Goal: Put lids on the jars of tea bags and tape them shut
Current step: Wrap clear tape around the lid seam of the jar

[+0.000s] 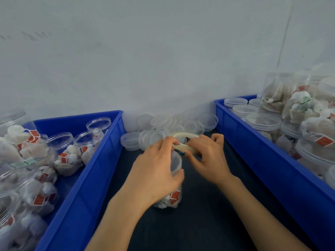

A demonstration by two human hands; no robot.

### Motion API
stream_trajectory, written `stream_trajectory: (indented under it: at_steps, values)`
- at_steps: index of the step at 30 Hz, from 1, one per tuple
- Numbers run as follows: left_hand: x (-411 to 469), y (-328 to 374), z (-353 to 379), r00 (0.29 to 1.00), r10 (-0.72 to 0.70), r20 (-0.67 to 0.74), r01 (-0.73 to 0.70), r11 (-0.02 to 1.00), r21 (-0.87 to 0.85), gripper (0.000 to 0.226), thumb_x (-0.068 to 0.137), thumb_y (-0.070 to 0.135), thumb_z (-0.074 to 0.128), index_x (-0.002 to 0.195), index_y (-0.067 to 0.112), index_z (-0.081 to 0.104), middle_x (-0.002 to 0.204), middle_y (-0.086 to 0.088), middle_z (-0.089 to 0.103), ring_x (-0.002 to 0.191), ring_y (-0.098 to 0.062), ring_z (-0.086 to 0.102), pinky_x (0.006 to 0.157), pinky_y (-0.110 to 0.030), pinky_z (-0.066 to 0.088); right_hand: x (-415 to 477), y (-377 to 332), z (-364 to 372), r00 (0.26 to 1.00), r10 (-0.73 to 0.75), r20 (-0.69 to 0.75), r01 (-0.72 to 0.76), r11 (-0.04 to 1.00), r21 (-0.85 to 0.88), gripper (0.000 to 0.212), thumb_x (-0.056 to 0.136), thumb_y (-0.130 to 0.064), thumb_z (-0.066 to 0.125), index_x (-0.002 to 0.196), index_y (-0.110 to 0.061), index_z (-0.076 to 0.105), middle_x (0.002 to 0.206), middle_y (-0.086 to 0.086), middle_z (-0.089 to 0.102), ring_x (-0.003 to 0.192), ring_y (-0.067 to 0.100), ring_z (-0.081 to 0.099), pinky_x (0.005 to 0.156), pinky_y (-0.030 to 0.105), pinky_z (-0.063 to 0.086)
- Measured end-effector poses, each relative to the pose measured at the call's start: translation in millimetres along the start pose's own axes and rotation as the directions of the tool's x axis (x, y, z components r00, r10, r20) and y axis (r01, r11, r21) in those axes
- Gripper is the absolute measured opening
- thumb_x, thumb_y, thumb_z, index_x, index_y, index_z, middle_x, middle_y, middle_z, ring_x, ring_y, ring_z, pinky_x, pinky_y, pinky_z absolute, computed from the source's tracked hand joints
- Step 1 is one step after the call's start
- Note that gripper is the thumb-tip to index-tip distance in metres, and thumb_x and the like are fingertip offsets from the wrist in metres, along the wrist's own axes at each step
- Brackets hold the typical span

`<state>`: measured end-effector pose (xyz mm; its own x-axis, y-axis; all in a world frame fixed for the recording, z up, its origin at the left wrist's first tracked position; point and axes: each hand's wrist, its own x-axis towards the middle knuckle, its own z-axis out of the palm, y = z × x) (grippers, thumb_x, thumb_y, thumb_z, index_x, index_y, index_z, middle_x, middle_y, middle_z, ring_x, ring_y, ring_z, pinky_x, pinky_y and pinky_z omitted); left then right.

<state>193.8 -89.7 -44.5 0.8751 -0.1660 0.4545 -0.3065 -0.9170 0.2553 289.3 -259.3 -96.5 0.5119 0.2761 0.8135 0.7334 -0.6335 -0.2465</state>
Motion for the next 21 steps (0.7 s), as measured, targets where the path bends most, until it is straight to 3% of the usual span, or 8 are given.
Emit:
stream_trajectory:
  at_steps: [3,7,11,16,19,21]
  values:
    - [-5,11,13,0.992,-0.063,-0.108,0.072,0.994,0.084,0.053,0.081,0.060,0.053,0.125,0.037,0.037,0.125,0.020,0.042,0.113,-0.005,0.048,0.080,-0.029,0.049,0,0,0,1.000,-0.013,-0.015,0.013,1.000,-0.008,0.033,0.097,-0.047,0.049,0.081,-0.024,0.066,0.071,-0.016,0.053,0.069,0.007,0.045,0.071,0.039,0.027]
    - [-5,13,20,0.963,-0.191,-0.190,0.211,0.973,0.091,0.061,0.077,0.075,0.045,0.123,0.035,0.043,0.123,0.016,0.047,0.102,-0.007,0.055,0.073,-0.026,0.046,-1,0,-1,1.000,-0.009,0.017,0.009,1.000,-0.009,0.028,0.095,-0.043,0.050,0.089,-0.025,0.070,0.078,-0.021,0.052,0.074,0.004,0.043,0.073,0.036,0.022]
    - [-3,5,22,0.939,-0.297,-0.172,0.315,0.944,0.092,0.071,0.075,0.074,0.043,0.130,0.028,0.046,0.128,0.009,0.051,0.105,-0.011,0.056,0.074,-0.024,0.038,1,-1,-2,0.996,0.009,0.088,-0.012,0.999,0.041,0.035,0.099,-0.046,0.043,0.091,-0.022,0.067,0.081,-0.016,0.056,0.074,0.007,0.046,0.075,0.038,0.026]
    - [6,3,17,0.939,-0.326,-0.108,0.331,0.943,0.035,0.055,0.075,0.066,0.052,0.118,0.032,0.050,0.113,0.011,0.060,0.091,-0.006,0.044,0.071,-0.027,0.038,8,-5,-6,0.967,0.016,0.254,-0.044,0.994,0.102,0.031,0.100,-0.043,0.041,0.091,-0.023,0.063,0.076,-0.021,0.048,0.072,0.008,0.043,0.077,0.037,0.027]
    - [10,1,13,0.938,-0.335,-0.085,0.341,0.937,0.073,0.052,0.077,0.065,0.053,0.118,0.032,0.051,0.111,0.011,0.062,0.089,-0.008,0.047,0.067,-0.030,0.041,12,-6,-14,0.975,-0.046,0.219,0.038,0.998,0.041,0.029,0.101,-0.043,0.041,0.087,-0.026,0.061,0.071,-0.026,0.041,0.070,0.000,0.039,0.072,0.036,0.020]
    - [9,2,13,0.947,-0.309,-0.084,0.315,0.946,0.071,0.053,0.076,0.065,0.050,0.117,0.031,0.051,0.111,0.011,0.063,0.093,-0.010,0.051,0.068,-0.030,0.043,12,-5,-18,0.970,-0.063,0.233,0.060,0.998,0.023,0.035,0.100,-0.053,0.038,0.084,-0.029,0.059,0.072,-0.019,0.049,0.071,0.002,0.040,0.072,0.036,0.019]
